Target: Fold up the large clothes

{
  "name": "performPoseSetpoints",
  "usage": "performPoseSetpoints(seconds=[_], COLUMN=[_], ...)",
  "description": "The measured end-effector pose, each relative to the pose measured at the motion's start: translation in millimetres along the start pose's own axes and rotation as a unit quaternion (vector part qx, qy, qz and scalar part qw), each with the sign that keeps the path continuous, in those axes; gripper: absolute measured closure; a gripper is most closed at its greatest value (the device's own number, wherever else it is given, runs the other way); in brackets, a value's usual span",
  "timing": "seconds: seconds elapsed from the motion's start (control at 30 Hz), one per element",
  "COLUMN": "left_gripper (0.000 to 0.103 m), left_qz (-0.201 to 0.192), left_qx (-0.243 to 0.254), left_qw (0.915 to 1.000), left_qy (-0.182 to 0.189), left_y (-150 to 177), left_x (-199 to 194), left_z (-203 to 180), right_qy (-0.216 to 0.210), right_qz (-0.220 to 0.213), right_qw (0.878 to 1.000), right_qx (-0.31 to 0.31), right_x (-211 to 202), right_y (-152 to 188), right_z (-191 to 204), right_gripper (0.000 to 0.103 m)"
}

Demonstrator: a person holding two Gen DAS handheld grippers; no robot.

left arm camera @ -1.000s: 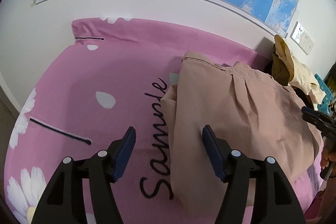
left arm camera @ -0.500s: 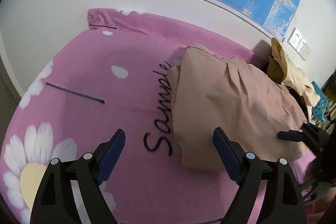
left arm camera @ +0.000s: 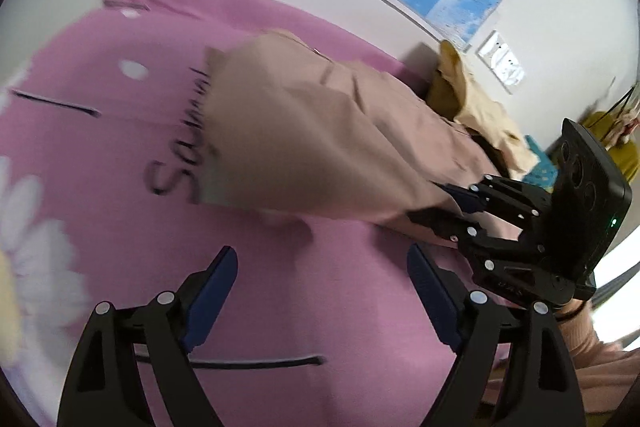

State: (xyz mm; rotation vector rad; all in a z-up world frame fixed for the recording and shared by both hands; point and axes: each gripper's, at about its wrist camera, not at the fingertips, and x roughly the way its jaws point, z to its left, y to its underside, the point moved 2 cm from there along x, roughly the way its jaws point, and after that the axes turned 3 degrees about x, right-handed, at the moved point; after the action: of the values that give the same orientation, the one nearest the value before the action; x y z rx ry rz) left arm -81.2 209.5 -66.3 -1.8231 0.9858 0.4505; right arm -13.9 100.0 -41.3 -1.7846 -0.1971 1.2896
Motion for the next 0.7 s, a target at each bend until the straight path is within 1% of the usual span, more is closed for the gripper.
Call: performPoseSetpoints(seconds=[0.1,0.2,0.23,0.3,0.37,0.47,0.57,0.63,0.7], left_gripper=[0.020,0.020,0.020,0.020,0.020,0.020,0.020,0.020,0.020], left_qz=[0.000,-0.007,-0.016,-0.016,-0.031,-0.032,-0.022,-0.016,-0.011], left_qx=[-0.011,-0.034,-0.044,-0.069,-0.102,-0.118,-0.112,-0.109,-0.108], left_qw=[0.9996,0.9989,0.9981,0.9958,0.9913,0.9891,0.9913,0.9922,0.9926], left_qy=[0.026,0.032,0.041,0.057,0.077,0.081,0.066,0.058,0.055], left_y=[-4.0,-11.9,-16.0,-21.3,-27.7,-35.6,-44.1,-49.7,-55.6], left_x=[10.9,21.2,23.0,26.6,27.1,30.6,39.1,43.5,50.8], left_z=[-4.3,-3.1,-0.8,5.0,12.7,15.3,10.1,8.5,7.3], right_qy=[-0.011,-0.017,-0.018,-0.023,-0.030,-0.043,-0.057,-0.072,-0.083], right_qz=[-0.002,-0.003,-0.004,-0.004,-0.005,-0.005,-0.006,-0.012,-0.018], right_qw=[1.000,1.000,0.999,0.999,0.998,0.997,0.995,0.991,0.988], right_qx=[0.018,0.027,0.030,0.035,0.047,0.066,0.088,0.110,0.129], right_x=[-1.3,-5.0,-5.5,-8.3,-8.6,-8.4,-11.7,-19.3,-30.2], right_y=[-0.3,3.6,4.1,7.6,8.2,10.1,13.1,17.2,22.7], right_z=[-3.8,-1.8,-2.4,-2.0,-6.1,-11.5,-14.7,-19.4,-23.3], right_gripper=[0.082,0.081,0.081,0.080,0.078,0.073,0.070,0.062,0.058])
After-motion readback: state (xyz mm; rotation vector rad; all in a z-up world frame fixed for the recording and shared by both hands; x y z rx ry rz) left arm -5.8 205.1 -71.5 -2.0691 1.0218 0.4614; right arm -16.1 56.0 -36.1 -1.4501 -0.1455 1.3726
